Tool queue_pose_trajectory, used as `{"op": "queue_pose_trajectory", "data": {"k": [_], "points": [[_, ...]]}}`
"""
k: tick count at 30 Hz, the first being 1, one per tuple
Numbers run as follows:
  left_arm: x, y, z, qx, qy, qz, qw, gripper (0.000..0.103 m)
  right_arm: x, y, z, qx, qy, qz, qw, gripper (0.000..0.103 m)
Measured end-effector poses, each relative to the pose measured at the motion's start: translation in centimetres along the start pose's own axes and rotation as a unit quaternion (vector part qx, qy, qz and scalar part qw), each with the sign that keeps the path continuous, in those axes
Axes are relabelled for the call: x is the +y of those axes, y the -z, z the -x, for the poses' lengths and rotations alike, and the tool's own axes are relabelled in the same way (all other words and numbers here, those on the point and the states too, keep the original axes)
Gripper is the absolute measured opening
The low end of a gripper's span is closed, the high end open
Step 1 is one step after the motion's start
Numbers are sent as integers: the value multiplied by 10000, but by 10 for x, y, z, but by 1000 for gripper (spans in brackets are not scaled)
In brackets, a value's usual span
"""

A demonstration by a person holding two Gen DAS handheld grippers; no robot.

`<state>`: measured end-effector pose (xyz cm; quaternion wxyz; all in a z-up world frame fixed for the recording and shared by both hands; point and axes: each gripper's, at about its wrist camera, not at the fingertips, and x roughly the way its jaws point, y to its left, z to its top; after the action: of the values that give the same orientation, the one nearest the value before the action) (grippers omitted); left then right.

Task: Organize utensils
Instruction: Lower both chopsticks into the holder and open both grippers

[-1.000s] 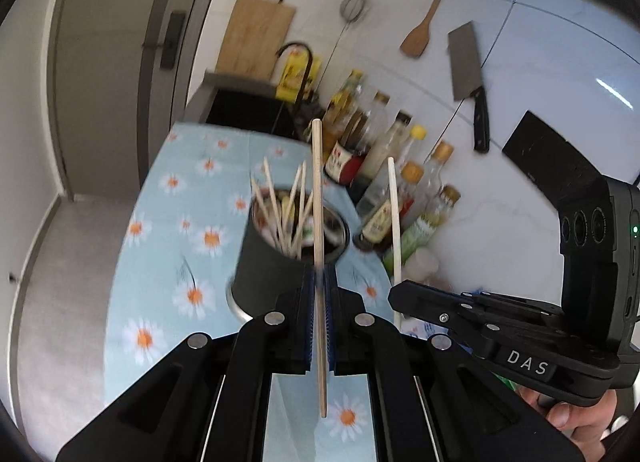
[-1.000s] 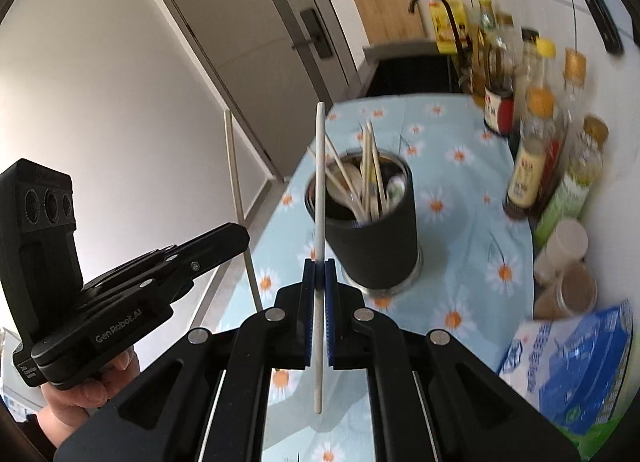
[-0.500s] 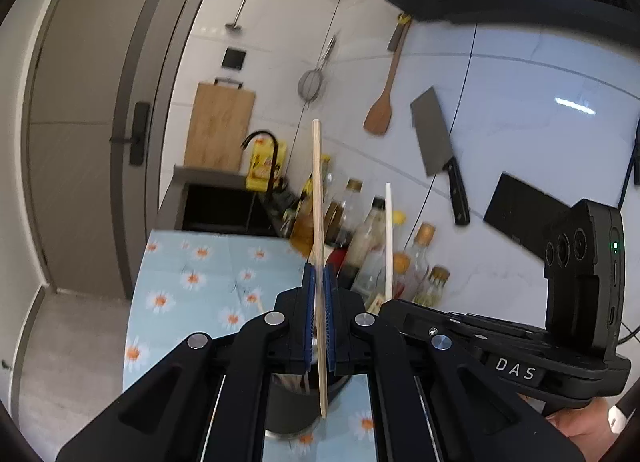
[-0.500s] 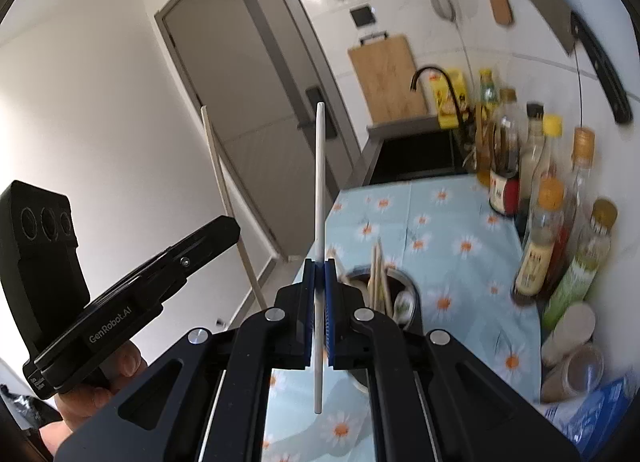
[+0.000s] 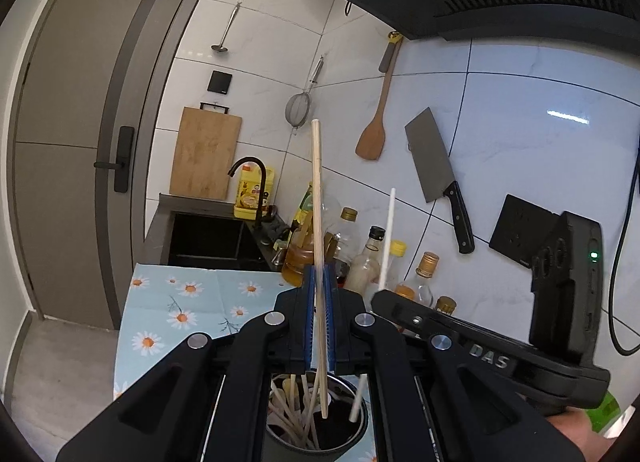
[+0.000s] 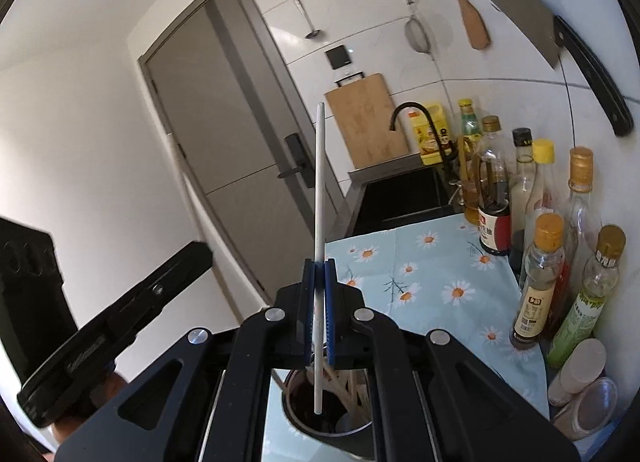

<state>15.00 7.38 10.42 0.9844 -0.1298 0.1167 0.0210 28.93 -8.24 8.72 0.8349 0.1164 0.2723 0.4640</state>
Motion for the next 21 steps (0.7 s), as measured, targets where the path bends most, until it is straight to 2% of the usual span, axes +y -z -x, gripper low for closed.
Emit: {"op": "queue_pose_trajectory", "data": {"k": [5,16,18,19,21], "points": [[6,16,-9,89,26,0,10000,4,-10,9,-14,-72,133,-80,9999,6],[14,40,-22,384,-40,60,9992,5,-19,30,-26,75,230,-140,9996,6],[14,41,-21,416,-25,91,9991,5,-20,31,-24,86,243,-160,9995,11],[15,42,-21,436,-17,126,9990,6,-21,31,-23,82,244,-200,9995,21],[16,42,-20,447,-30,158,9989,19,-24,31,-21,82,274,-263,9992,25]]}}
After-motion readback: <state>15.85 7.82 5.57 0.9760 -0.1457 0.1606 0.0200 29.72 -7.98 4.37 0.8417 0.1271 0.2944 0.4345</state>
